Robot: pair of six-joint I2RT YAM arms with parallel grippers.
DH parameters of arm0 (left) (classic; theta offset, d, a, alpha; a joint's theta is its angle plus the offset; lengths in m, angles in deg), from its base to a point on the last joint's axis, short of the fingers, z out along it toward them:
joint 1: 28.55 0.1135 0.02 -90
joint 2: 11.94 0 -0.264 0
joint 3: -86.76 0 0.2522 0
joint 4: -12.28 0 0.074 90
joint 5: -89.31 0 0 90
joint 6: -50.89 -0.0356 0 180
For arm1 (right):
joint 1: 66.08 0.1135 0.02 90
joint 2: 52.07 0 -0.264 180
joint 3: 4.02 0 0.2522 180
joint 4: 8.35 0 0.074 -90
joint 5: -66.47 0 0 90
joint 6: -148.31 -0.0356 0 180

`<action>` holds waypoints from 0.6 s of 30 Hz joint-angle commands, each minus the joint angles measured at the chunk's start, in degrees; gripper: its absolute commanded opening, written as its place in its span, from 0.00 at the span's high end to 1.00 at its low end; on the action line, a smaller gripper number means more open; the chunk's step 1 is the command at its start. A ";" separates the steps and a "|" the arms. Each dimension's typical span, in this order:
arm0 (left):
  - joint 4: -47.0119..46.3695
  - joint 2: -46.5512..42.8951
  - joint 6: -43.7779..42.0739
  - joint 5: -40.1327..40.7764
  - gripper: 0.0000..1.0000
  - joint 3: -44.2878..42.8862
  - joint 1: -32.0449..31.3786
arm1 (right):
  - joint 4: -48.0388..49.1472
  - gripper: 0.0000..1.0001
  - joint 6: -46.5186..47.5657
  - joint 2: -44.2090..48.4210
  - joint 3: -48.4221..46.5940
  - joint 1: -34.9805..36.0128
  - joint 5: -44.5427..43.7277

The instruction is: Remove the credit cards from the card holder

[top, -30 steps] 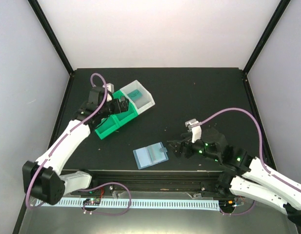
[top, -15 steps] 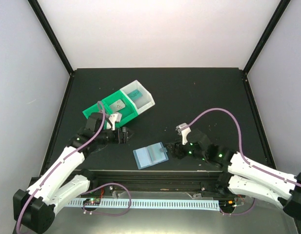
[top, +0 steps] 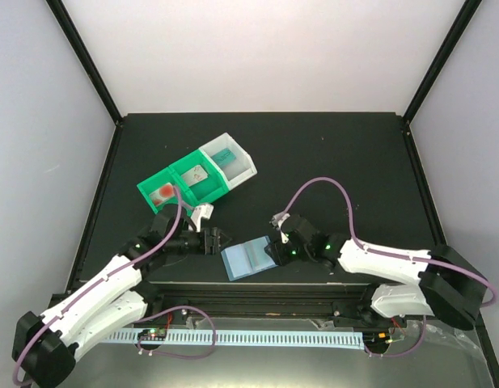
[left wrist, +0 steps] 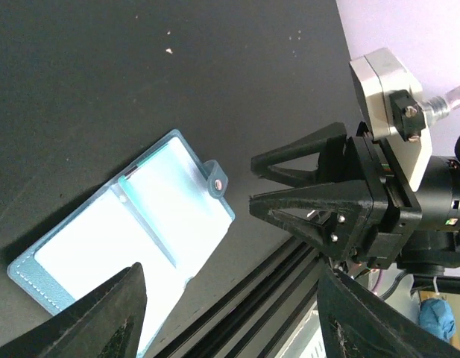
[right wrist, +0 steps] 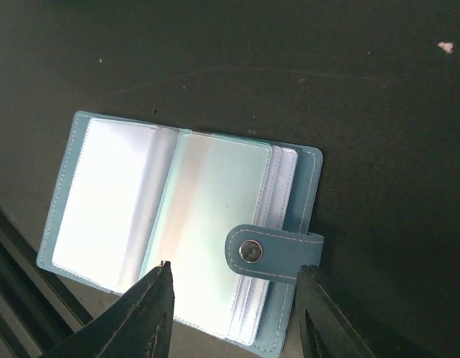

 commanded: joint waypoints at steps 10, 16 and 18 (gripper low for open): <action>-12.65 4.57 6.01 -0.15 0.40 6.23 -2.52 | 2.19 0.36 5.74 -11.47 -4.37 -0.44 -0.61; -16.39 5.87 7.74 -0.78 0.45 8.14 -2.90 | 2.47 0.52 5.93 -13.36 -4.11 -0.53 -2.61; -19.11 6.16 9.53 -1.52 0.48 9.34 -2.84 | 3.27 0.61 5.54 -13.14 -3.46 -0.53 -2.42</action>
